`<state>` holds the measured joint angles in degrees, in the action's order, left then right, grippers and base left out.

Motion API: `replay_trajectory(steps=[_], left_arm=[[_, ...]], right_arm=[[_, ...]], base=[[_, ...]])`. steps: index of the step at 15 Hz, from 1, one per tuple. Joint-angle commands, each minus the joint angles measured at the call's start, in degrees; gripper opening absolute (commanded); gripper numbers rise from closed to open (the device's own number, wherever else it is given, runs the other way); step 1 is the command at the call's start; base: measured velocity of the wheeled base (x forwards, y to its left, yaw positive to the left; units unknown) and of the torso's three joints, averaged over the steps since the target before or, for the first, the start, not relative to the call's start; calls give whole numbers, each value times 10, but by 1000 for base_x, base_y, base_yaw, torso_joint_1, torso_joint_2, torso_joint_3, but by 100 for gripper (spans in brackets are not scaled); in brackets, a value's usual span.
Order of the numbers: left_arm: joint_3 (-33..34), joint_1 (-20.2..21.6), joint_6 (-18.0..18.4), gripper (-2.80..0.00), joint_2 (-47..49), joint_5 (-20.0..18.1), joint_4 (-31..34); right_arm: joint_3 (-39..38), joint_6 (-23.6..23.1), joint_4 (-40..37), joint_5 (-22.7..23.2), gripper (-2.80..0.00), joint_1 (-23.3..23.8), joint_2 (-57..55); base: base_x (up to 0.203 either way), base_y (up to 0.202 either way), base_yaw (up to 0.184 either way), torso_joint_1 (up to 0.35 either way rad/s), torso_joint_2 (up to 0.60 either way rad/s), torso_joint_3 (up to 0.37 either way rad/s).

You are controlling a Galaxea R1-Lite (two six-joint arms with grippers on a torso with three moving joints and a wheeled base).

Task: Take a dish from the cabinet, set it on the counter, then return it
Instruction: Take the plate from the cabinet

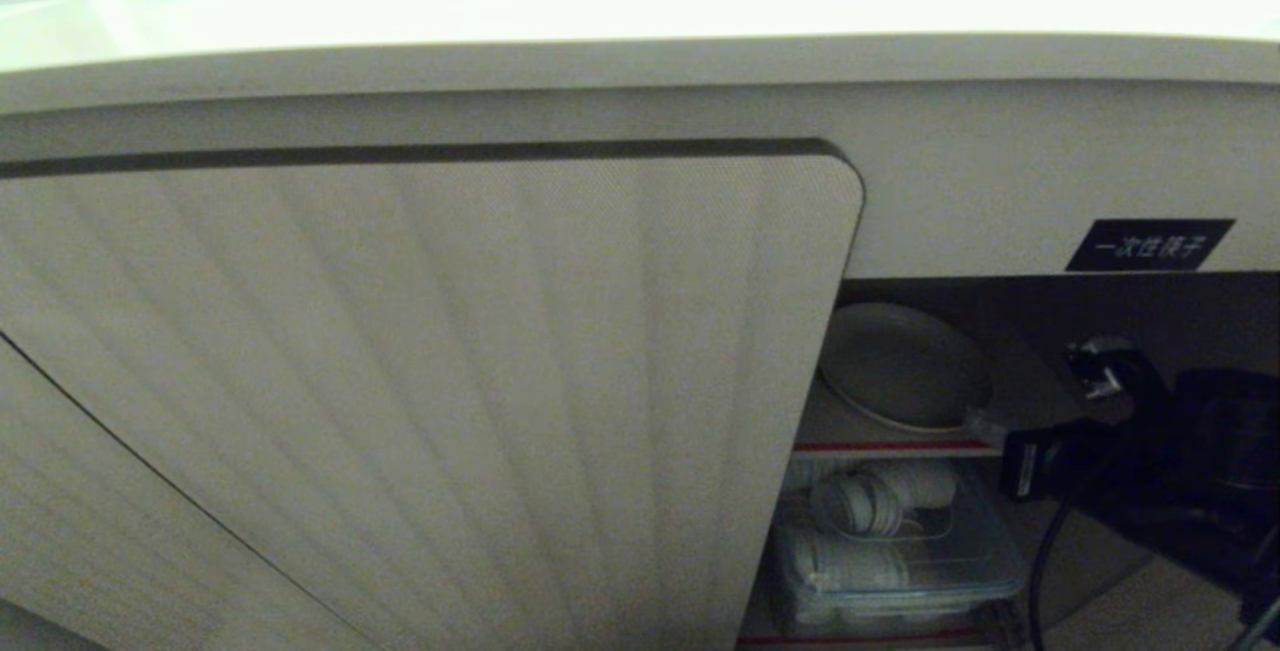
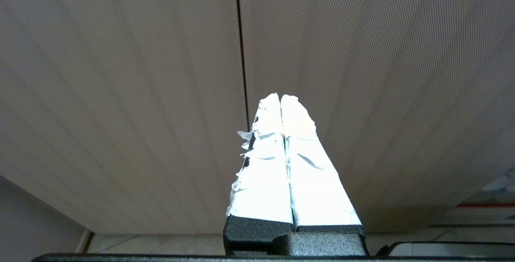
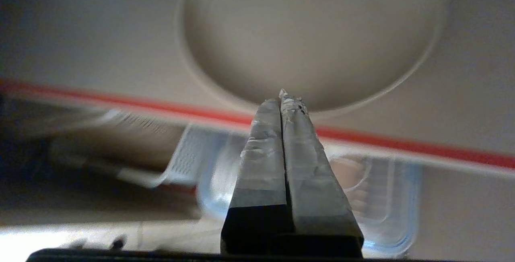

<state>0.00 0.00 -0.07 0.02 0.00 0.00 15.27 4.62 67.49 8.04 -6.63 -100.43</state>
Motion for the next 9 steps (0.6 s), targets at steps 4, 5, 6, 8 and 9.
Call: replay_trajectory(steps=[4, 5, 6, 8, 9], left_arm=[[0, 0, 0, -280, 0, 0, 0], [0, 0, 0, -280, 0, 0, 0], [0, 0, 0, -280, 0, 0, 0], [0, 0, 0, -280, 0, 0, 0], [0, 0, 0, -280, 0, 0, 0]], right_arm=[[7, 4, 8, -13, -280, -1, -9], [2, 7, 7, -13, -280, -1, -3], [-4, 15, 6, -13, -280, -2, 0], [-24, 28, 7, -13, -280, -2, 2], [-32, 35, 8, -13, -280, -2, 3]], base=[[0, 0, 0, 0, 0, 0], [0, 0, 0, 0, 0, 0], [0, 0, 0, 0, 0, 0], [0, 0, 0, 0, 0, 0], [0, 0, 0, 0, 0, 0]])
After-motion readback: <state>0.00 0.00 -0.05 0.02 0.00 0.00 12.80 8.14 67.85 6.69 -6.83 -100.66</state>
